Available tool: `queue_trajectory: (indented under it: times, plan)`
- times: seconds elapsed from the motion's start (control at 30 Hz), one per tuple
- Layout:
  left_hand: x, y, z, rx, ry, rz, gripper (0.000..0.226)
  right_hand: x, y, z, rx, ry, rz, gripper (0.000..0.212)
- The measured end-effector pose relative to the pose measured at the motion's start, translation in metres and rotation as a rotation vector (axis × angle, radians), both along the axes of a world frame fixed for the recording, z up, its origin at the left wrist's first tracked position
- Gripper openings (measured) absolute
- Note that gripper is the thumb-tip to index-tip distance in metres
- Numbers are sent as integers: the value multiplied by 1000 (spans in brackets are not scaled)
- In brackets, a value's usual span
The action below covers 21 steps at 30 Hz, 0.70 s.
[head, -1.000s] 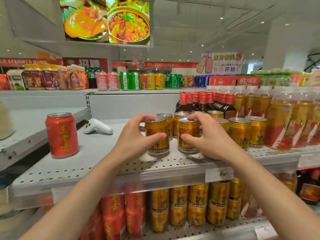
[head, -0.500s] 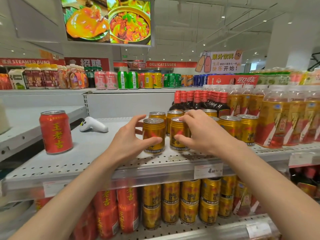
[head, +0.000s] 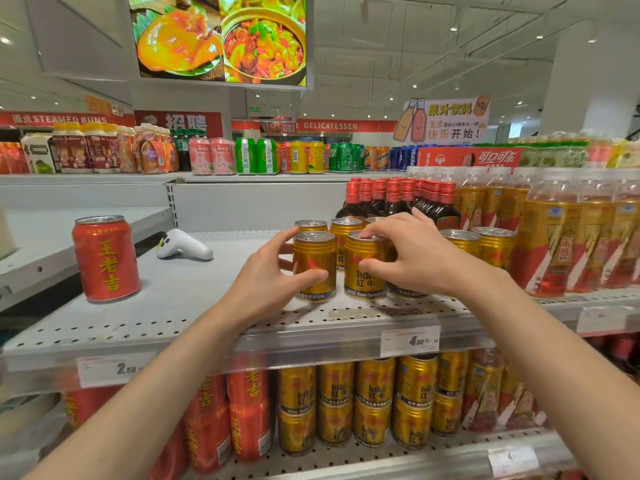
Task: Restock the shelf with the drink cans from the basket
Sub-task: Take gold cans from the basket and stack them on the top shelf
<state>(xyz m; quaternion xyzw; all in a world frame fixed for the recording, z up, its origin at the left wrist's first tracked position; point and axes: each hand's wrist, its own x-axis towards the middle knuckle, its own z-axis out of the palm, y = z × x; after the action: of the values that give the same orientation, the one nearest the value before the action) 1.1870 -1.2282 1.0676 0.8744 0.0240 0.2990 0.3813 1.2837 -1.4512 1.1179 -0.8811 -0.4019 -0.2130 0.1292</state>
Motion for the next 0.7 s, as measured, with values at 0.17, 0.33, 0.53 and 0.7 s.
queue_trajectory:
  times: [0.17,0.33,0.53,0.7]
  plan:
    - [3,-2,-2,-30,-6,-26,84,0,-4,-2,39,21,16,52]
    - [8,-10,1,-37,19,-45,86,0,-1,-10,78,-26,23,51]
    - [4,-13,-1,-64,37,-48,82,-3,-3,-17,94,-40,18,56]
    - [-31,-23,-3,-193,-115,20,53,-28,-17,-28,387,56,83,57]
